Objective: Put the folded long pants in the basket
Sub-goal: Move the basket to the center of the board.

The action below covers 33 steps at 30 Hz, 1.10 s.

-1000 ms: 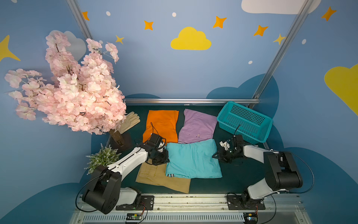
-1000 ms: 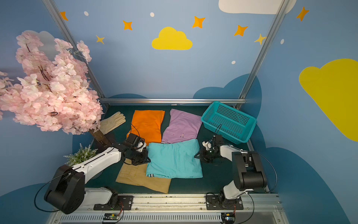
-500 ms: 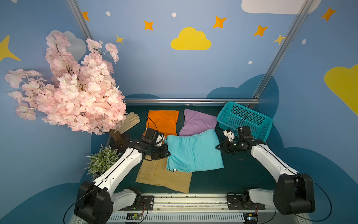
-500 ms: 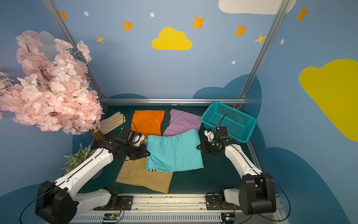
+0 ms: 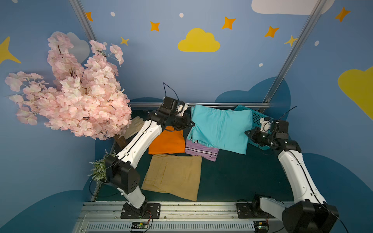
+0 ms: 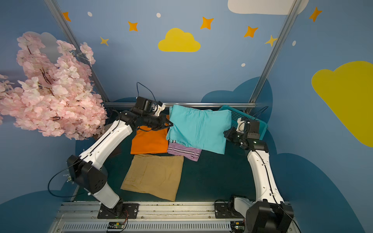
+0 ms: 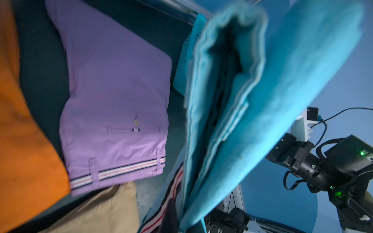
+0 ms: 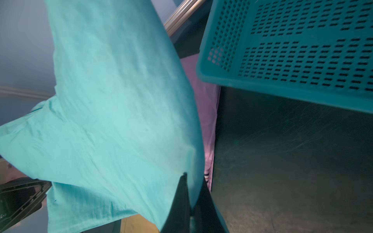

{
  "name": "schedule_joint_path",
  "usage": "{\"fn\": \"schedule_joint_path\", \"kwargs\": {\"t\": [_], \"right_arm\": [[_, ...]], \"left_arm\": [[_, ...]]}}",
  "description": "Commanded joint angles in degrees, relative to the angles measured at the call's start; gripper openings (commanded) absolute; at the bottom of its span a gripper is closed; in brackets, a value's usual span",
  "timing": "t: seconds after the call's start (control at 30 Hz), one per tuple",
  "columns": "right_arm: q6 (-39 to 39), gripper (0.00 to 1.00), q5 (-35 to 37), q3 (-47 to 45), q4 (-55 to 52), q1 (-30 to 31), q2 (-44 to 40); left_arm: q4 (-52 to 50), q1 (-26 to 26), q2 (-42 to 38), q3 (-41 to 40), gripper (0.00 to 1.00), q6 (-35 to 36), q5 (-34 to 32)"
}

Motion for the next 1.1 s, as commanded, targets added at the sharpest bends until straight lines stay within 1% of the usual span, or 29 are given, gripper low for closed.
{"fn": "schedule_joint_path", "kwargs": {"t": [0.0,0.07,0.13,0.17,0.2,0.23,0.3,0.37,0.4,0.5,0.57,0.63,0.77,0.87,0.93,1.0,1.07], "right_arm": [[4.7,0.0,7.6,2.6,3.5,-3.1,2.9],[5.8,0.0,10.0,3.2,5.5,-5.0,4.0],[7.3,0.0,11.8,2.9,8.1,-6.7,4.5],[7.7,0.0,12.5,2.6,9.7,-7.6,4.6],[7.7,0.0,13.1,2.3,11.1,-8.4,4.8],[7.9,0.0,13.6,2.1,12.2,-9.5,4.9],[9.1,0.0,13.8,2.2,13.1,-12.0,5.3],[10.6,0.0,14.0,2.3,13.9,-14.2,5.9],[11.1,0.0,13.8,2.3,14.4,-15.0,6.3],[9.5,0.0,11.8,1.8,19.2,-16.3,7.7],[7.9,0.0,11.0,1.2,24.0,-16.2,8.9],[6.8,0.0,11.6,1.4,26.3,-16.2,10.5],[5.6,0.0,11.7,4.0,26.4,-16.7,15.9],[3.7,0.0,8.8,8.7,20.9,-17.3,22.1],[4.4,0.0,8.1,10.4,17.2,-17.4,26.0],[4.7,0.0,6.5,11.3,14.6,-17.1,29.1],[3.4,0.0,5.3,13.2,9.5,-16.2,32.3]], "left_arm": [[-2.0,-0.6,14.1,18.9,0.02,1.5,2.7],[-5.9,-1.4,26.5,37.6,0.02,2.3,3.1],[-6.9,-1.8,38.0,55.7,0.02,0.6,3.7],[-4.6,-1.6,43.2,62.7,0.02,-1.6,5.0],[-0.8,-1.5,46.3,65.4,0.02,-3.6,6.5],[5.2,-1.6,48.0,65.1,0.02,-6.0,7.3],[15.0,-1.9,48.2,59.6,0.02,-8.5,6.4],[23.9,-2.9,46.9,52.4,0.02,-8.4,4.0],[26.2,-3.3,46.8,50.7,0.02,-8.0,2.5],[32.8,-5.3,49.8,51.2,0.02,-7.0,0.1],[35.0,-6.5,52.7,53.8,0.02,-6.5,-1.0],[35.6,-7.4,54.8,56.2,0.02,-5.5,-2.5],[40.0,-7.7,55.4,54.3,0.02,-6.3,-5.4],[42.9,-7.7,56.6,54.2,0.02,-7.2,-6.4],[43.5,-7.9,57.2,54.3,0.02,-7.4,-5.3],[42.0,-8.2,57.1,54.3,0.02,-6.1,-4.8],[40.0,-8.5,57.0,54.2,0.02,-4.4,-4.9]]}}
